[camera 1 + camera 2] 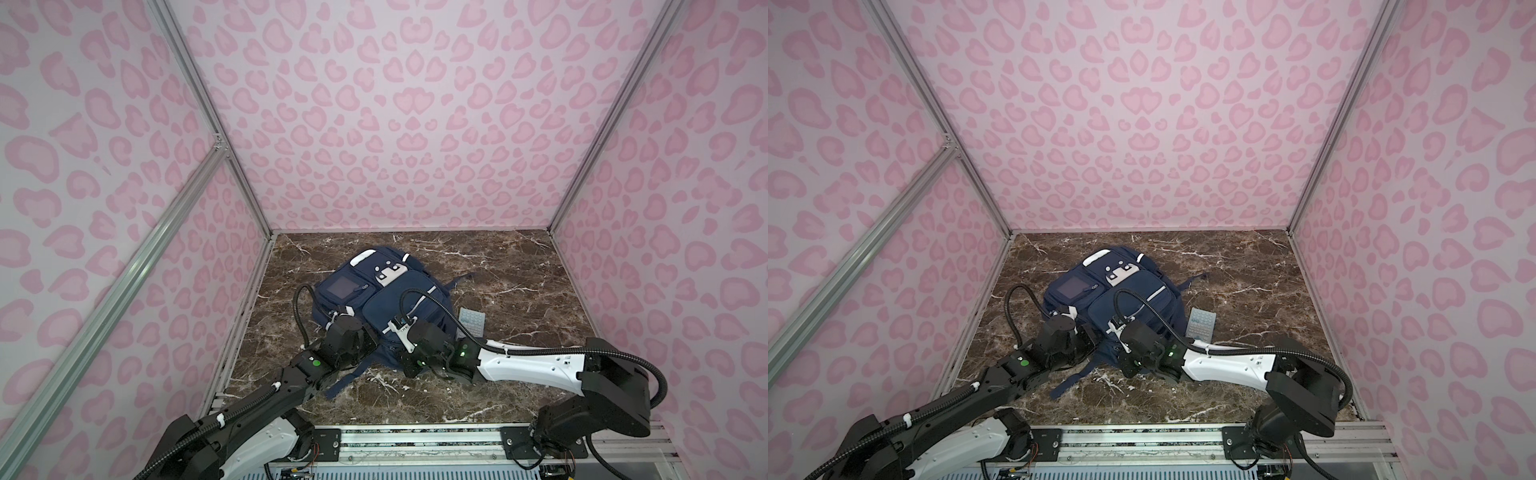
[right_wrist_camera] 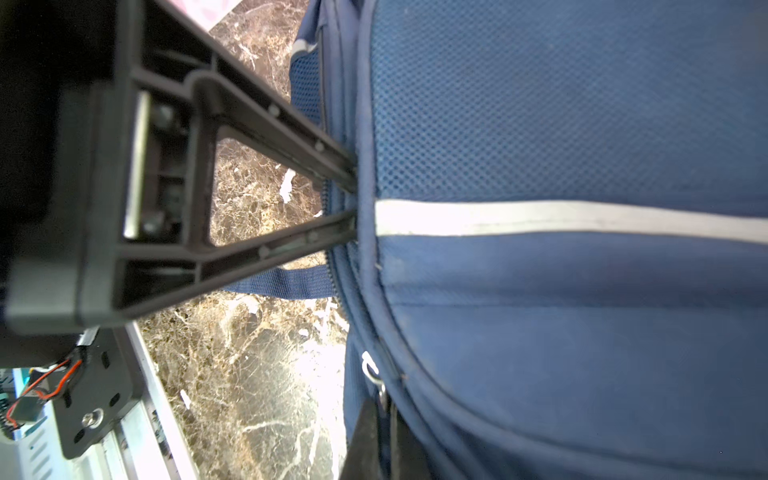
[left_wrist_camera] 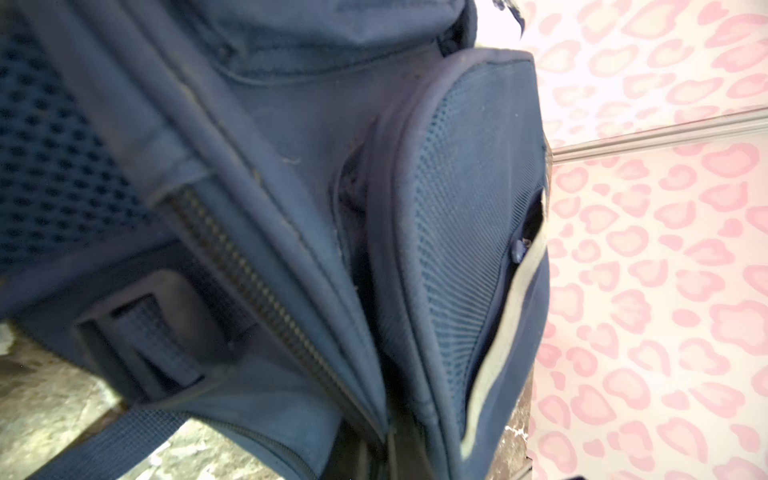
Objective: Pack the student bag
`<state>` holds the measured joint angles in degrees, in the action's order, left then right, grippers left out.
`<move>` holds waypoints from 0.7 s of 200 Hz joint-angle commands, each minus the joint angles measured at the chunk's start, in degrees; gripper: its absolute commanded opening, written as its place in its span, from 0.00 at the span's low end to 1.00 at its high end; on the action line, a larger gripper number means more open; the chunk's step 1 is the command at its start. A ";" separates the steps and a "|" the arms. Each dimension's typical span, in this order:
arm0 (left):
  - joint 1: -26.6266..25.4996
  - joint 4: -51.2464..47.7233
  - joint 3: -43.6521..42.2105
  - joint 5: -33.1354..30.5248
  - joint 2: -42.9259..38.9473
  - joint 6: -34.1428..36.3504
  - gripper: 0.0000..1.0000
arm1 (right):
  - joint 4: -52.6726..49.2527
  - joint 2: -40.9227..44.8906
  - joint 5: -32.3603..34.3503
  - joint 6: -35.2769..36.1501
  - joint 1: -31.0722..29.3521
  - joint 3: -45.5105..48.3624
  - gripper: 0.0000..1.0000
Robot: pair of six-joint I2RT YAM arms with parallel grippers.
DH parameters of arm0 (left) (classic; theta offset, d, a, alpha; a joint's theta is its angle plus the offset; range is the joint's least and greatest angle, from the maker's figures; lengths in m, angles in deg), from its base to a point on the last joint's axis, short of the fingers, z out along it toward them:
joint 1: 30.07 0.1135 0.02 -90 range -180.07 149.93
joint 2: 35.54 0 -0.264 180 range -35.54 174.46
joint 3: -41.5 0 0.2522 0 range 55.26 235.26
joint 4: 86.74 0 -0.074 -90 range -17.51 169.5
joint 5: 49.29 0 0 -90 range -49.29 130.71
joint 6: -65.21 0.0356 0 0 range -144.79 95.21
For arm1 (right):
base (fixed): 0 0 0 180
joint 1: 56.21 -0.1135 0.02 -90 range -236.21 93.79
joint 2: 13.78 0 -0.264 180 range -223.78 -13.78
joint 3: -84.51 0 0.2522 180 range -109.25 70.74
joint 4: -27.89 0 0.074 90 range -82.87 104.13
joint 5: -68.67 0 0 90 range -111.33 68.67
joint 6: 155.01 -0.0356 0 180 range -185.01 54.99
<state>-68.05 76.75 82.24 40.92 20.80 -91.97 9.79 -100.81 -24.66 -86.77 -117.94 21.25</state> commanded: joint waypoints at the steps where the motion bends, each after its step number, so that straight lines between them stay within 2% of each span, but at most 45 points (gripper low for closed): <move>1: 0.85 -0.70 0.66 -5.56 -0.74 1.81 0.03 | -12.81 1.36 5.63 -0.44 0.85 1.47 0.00; 22: 0.72 2.96 -0.09 -2.45 0.50 0.34 0.03 | -9.05 2.25 0.43 -0.78 0.37 1.62 0.00; 32: 0.80 2.88 0.08 -2.73 0.88 0.56 0.03 | -8.85 2.49 1.75 -1.52 -0.34 1.20 0.00; 51: 1.14 0.31 0.88 -4.54 0.36 1.83 0.03 | -15.58 1.42 7.15 -1.42 0.05 -0.45 0.00; 76: 1.26 0.90 0.66 -3.86 -0.44 1.86 0.03 | -14.24 2.97 6.71 -0.74 2.24 2.90 0.00; 102: 2.44 -1.66 0.78 -4.90 -1.67 3.18 0.03 | -15.73 3.91 8.25 -0.55 7.01 4.49 0.00; 122: 6.01 -1.17 -0.85 -1.72 -3.19 3.70 0.03 | -13.48 5.80 7.70 1.29 10.92 6.22 0.00; 140: 7.11 -1.55 -1.08 -0.65 -3.91 5.08 0.03 | -11.29 5.71 6.72 2.79 15.03 6.22 0.00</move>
<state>-62.58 74.26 81.37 43.09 17.98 -89.63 1.03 -94.99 -21.27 -86.24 -106.99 26.78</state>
